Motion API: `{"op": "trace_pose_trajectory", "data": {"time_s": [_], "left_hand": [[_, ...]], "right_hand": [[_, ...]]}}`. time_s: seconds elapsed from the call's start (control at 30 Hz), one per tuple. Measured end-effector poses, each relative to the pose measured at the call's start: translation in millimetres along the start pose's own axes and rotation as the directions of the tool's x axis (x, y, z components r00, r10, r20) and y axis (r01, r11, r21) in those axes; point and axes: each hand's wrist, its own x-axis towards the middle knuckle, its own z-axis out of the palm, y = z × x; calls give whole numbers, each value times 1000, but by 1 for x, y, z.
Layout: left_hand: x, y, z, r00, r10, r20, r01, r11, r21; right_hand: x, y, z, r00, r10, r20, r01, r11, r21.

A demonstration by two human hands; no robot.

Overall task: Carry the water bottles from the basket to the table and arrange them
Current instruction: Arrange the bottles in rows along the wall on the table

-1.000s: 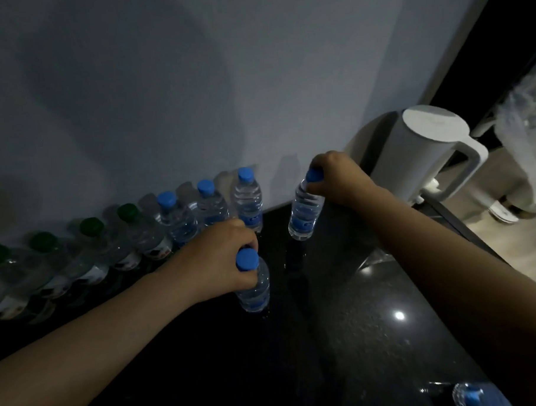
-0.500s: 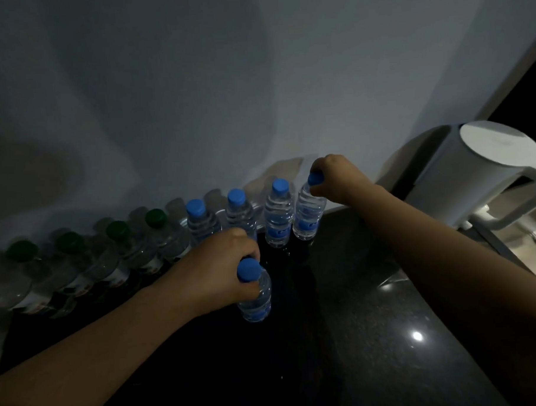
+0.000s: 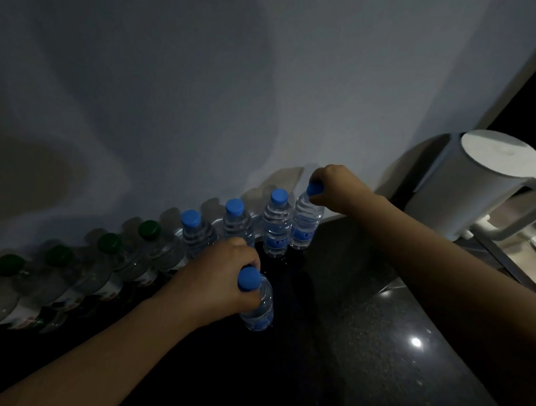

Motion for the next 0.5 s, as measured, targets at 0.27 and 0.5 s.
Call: {"op": "trace_pose_trajectory", "data": {"time_s": [0.27, 0.5], "left_hand": [[11, 7, 8, 999, 49, 5, -49, 998, 45], [38, 27, 13, 994, 102, 35, -104, 993, 61]], "right_hand": [[-26, 27, -2, 997, 69, 35, -66, 995, -79], [-96, 70, -2, 955, 162, 246, -93, 958, -271]]}}
